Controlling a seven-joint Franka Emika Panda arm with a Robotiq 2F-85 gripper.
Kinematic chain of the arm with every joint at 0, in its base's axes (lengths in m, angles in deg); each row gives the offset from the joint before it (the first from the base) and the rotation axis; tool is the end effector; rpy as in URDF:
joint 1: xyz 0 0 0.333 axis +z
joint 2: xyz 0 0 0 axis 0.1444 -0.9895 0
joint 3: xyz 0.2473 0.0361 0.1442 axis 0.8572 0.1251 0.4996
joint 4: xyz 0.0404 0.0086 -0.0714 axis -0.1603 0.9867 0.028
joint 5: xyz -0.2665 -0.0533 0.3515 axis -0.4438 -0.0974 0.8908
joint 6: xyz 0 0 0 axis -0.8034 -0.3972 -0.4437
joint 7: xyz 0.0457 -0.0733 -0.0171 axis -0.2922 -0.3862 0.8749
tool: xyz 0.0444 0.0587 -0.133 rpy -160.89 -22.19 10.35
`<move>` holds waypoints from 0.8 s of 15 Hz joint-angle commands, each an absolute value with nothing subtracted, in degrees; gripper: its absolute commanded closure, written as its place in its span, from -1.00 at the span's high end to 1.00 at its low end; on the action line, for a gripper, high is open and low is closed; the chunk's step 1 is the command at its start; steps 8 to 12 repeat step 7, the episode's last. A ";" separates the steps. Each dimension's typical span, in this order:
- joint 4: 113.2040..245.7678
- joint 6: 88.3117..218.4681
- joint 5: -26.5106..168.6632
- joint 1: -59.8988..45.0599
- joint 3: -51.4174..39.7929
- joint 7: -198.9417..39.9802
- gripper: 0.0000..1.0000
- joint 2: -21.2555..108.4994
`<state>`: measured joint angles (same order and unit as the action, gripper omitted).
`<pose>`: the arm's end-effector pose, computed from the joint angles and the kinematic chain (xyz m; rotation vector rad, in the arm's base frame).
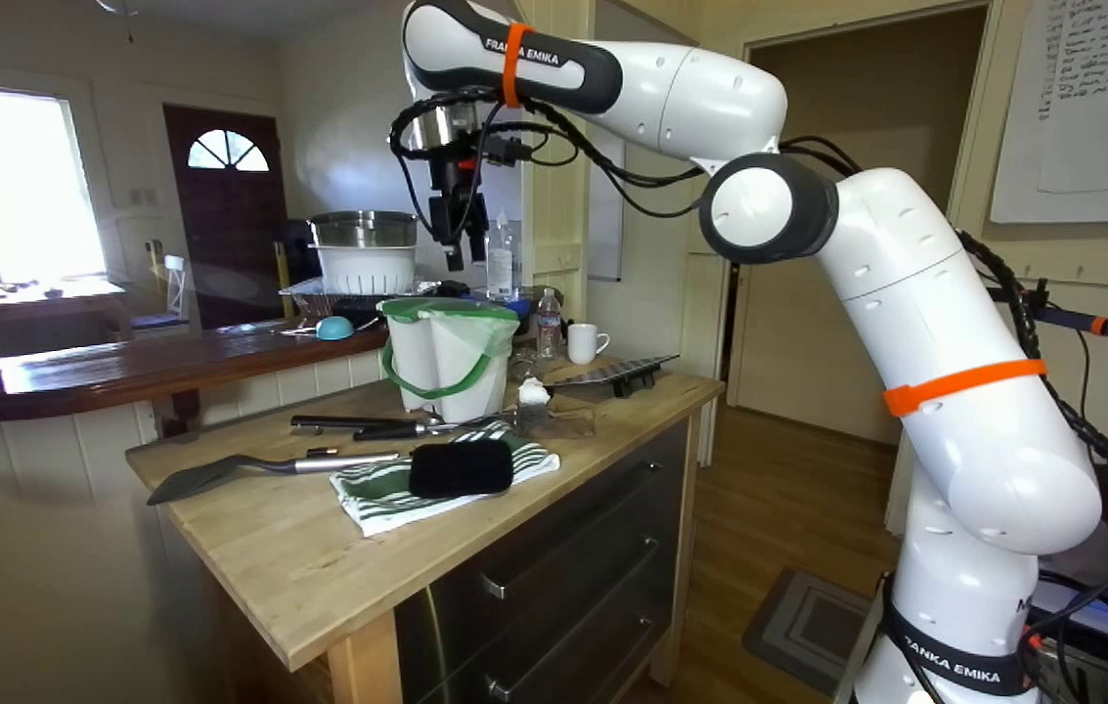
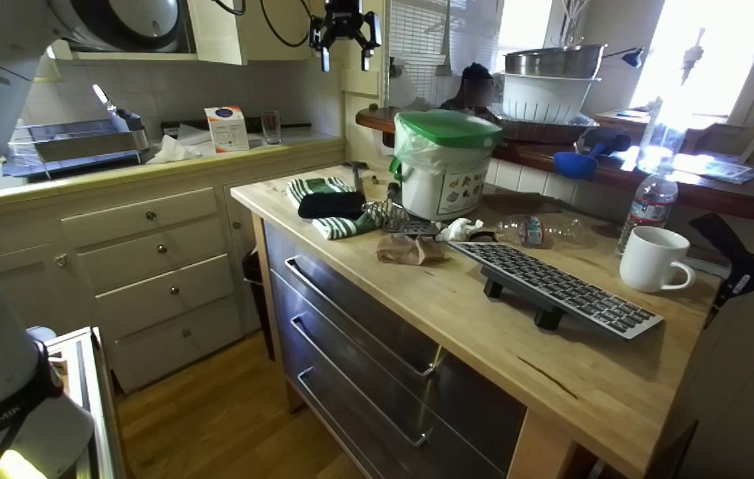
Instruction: Pick up the battery and put it on the left side of the table
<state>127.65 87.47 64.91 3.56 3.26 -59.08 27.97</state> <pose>0.6749 0.1550 0.5862 2.9397 0.7624 -0.1054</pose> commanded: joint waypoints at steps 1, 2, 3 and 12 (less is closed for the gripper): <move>127.29 87.47 64.64 3.46 2.89 -59.08 1.00 27.97; 127.12 87.47 64.48 3.45 2.69 -59.11 1.00 27.95; 127.09 87.47 64.37 3.49 2.68 -59.19 1.00 27.93; 126.98 87.47 64.24 3.64 2.68 -59.57 1.00 27.67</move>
